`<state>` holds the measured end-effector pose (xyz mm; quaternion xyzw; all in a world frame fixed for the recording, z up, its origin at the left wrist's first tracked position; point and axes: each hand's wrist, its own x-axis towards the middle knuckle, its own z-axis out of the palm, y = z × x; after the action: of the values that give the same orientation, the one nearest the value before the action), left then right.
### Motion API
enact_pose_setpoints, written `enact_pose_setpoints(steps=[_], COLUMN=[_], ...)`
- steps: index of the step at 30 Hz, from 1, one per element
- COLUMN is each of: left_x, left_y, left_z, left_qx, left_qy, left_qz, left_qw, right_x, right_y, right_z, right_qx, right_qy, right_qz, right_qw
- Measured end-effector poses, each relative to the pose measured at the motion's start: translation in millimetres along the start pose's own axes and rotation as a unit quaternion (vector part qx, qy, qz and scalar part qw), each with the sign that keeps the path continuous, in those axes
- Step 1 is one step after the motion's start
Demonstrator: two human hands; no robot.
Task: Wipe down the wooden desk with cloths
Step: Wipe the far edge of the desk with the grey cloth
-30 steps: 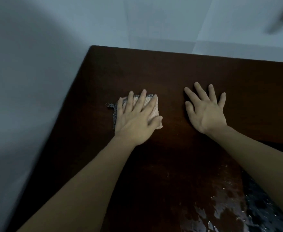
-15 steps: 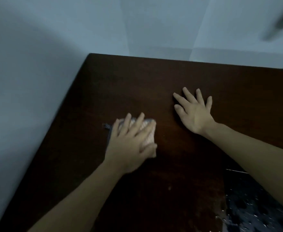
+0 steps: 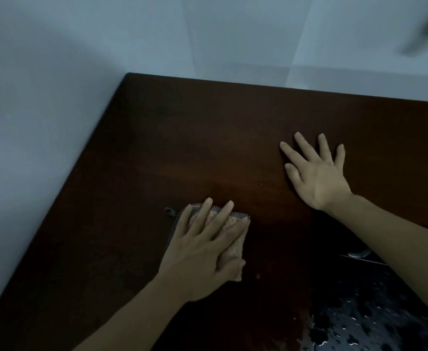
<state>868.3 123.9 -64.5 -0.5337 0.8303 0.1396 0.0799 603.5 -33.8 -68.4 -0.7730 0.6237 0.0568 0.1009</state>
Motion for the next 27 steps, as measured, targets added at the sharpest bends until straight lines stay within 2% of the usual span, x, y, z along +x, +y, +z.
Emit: enact_pose_setpoints(steps=[2,6,9,11,16,19,27], left_x=[21.2,84.5,108.6,102.1,36.8,17.8,109.2], left_y=[-7.4,-16.1,-8.9,3.7,44.3,43.0,23.4], left_z=[-9.0,-29.3,-29.5,-28.2,-6.2,1.1,-23.7], left_qx=[-0.007,-0.006,-0.011,-0.01,0.0,0.01,-0.008], left_qy=[0.029,0.04,0.06,0.054,0.021,0.0,0.046], left_qz=[-0.023,-0.113,-0.149,-0.134,0.008,0.035,-0.123], left_qw=[0.999,0.993,0.987,0.99,1.0,0.999,0.991], right_x=[0.4,1.1,1.7,1.6,1.1,0.1,1.3], right_y=[2.0,3.7,4.1,3.3,2.9,3.1,6.6], right_z=[0.3,2.4,4.2,3.6,0.1,0.9,3.6], right_qx=[-0.001,0.002,0.005,0.005,0.012,0.013,0.026], right_qy=[0.002,0.009,0.018,0.013,0.01,0.014,0.029], right_qz=[-0.003,-0.007,-0.008,-0.011,-0.018,-0.019,-0.025], right_qw=[1.0,1.0,1.0,1.0,1.0,1.0,0.999])
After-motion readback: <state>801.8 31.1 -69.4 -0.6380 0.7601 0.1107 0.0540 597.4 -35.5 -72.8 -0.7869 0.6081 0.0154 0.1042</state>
